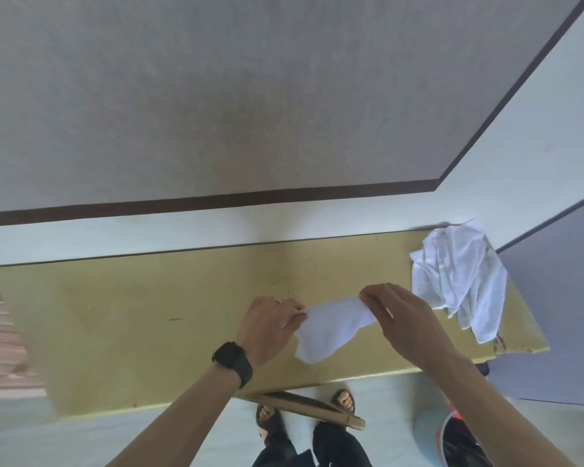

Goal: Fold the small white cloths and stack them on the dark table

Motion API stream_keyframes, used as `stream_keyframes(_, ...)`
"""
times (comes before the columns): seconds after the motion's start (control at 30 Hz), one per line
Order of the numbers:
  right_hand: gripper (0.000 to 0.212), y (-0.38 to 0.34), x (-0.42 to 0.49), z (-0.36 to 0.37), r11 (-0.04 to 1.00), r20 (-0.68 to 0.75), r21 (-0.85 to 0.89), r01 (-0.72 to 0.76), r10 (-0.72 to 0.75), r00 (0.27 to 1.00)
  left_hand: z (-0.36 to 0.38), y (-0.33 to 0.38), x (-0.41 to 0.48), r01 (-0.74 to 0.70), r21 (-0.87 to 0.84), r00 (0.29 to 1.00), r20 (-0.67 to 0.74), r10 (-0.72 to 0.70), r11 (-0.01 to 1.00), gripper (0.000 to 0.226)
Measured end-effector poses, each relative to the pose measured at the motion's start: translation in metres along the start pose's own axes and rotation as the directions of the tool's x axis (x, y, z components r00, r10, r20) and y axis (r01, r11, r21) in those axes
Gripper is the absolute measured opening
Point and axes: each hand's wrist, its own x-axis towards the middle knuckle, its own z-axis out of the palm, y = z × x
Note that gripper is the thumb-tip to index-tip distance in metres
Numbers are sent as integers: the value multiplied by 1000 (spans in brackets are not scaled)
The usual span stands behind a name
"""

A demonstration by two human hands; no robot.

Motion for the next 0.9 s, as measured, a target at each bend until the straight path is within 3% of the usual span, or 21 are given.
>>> stream_keyframes(0.17, 26, 8, 9, 27, 995, 64, -99, -13, 19, 998, -26, -59, -17, 65, 130, 996, -77, -56, 989, 50)
stream_keyframes(0.3, 23, 10, 47, 41, 986, 68, -140, -86, 96, 993, -54, -78, 4, 114, 175, 982, -167, -85, 978, 31)
stream_keyframes(0.4, 20, 9, 78, 43, 981, -3, -158, -113, 114, 994, -71, -82, 24, 124, 200, 956, -287, -63, 972, 24)
stream_keyframes(0.6, 13, 6, 107, 44, 983, -152, -152, -99, 75, 985, -93, -91, 41, 127, 310, 896, -443, 25, 942, 37)
stream_keyframes(0.77, 11, 14, 86, 70, 984, -161, -174, -26, -2, 987, -68, -105, 23, 115, 390, 895, -440, 75, 913, 34)
stream_keyframes(0.9, 12, 30, 46, 112, 980, -22, -186, -72, 69, 997, -16, -117, -15, 136, 392, 961, -275, -25, 910, 17)
